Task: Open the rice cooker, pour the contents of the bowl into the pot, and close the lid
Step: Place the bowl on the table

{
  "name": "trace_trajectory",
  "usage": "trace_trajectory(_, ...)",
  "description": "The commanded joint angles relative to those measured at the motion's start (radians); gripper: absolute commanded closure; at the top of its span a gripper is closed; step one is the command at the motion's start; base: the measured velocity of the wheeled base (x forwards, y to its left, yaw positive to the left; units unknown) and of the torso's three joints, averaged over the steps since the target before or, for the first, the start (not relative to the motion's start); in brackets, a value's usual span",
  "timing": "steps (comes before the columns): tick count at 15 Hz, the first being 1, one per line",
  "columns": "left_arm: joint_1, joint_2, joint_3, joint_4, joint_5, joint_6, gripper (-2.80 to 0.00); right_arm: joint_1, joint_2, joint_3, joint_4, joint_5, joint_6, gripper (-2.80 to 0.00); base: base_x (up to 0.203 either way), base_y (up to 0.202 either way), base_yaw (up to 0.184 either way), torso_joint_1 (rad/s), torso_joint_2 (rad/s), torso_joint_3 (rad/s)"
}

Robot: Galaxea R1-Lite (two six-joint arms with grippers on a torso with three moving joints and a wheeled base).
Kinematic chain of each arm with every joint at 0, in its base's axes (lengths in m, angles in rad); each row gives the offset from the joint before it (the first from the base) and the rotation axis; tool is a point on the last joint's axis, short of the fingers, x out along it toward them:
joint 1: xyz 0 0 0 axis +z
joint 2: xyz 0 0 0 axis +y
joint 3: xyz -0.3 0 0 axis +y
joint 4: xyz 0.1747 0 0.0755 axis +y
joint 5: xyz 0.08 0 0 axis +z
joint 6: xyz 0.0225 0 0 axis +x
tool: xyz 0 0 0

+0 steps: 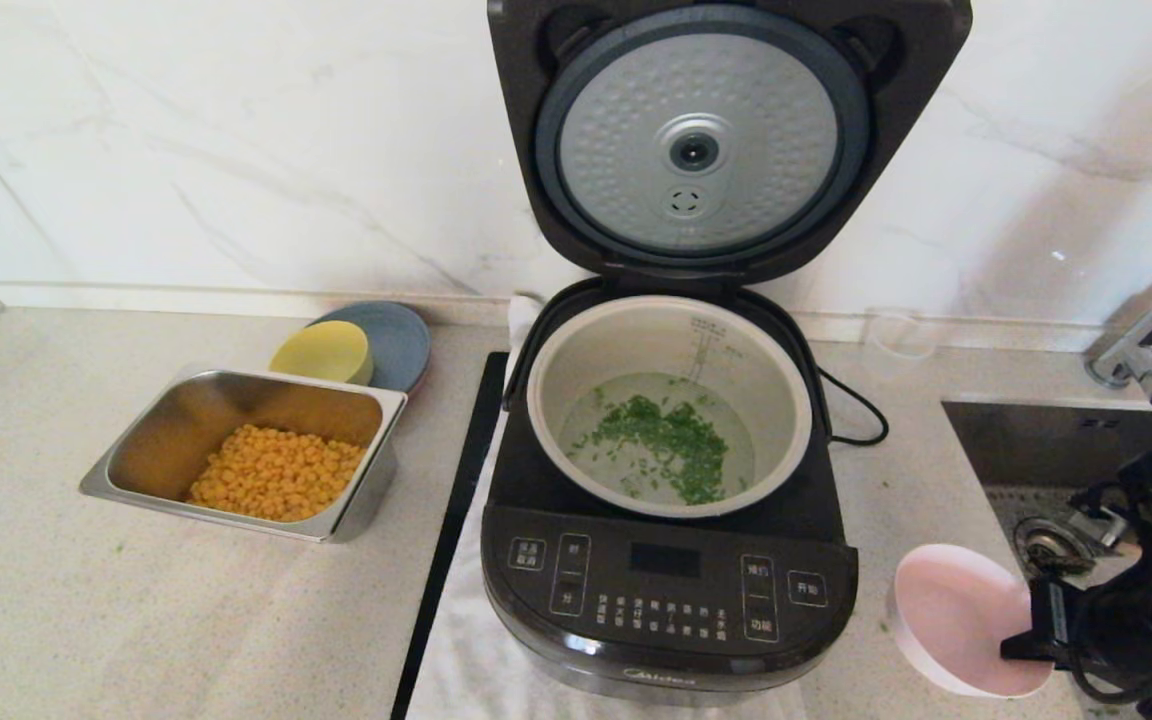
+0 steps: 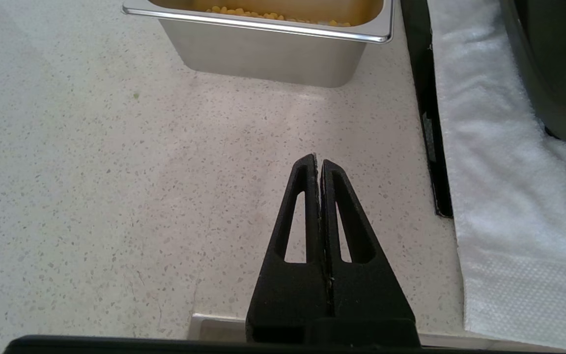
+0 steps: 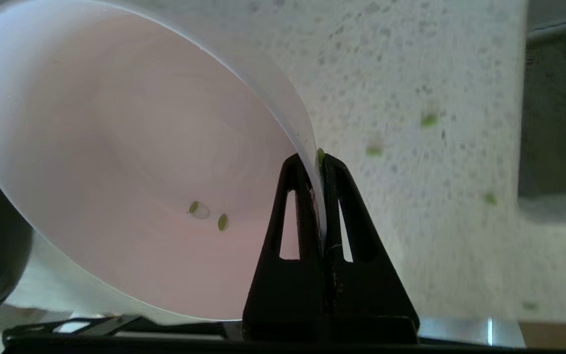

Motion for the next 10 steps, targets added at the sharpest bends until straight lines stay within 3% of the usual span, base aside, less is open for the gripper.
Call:
trace_trajectory(1, 0.000, 0.001, 0.000, 0.000, 0.000, 0.000, 0.00, -0.001, 0.049, 0.009, -0.007, 0.001, 0.003, 0.00, 0.000, 0.000, 0.000, 0.000, 0.00, 0.000)
trace_trajectory(10, 0.000, 0.001, 0.000, 0.000, 0.000, 0.000, 0.00, -0.010, 0.117, -0.006, -0.097, 0.002, 0.012, 0.00, 0.000, 0.000, 0.000, 0.000, 0.00, 0.000)
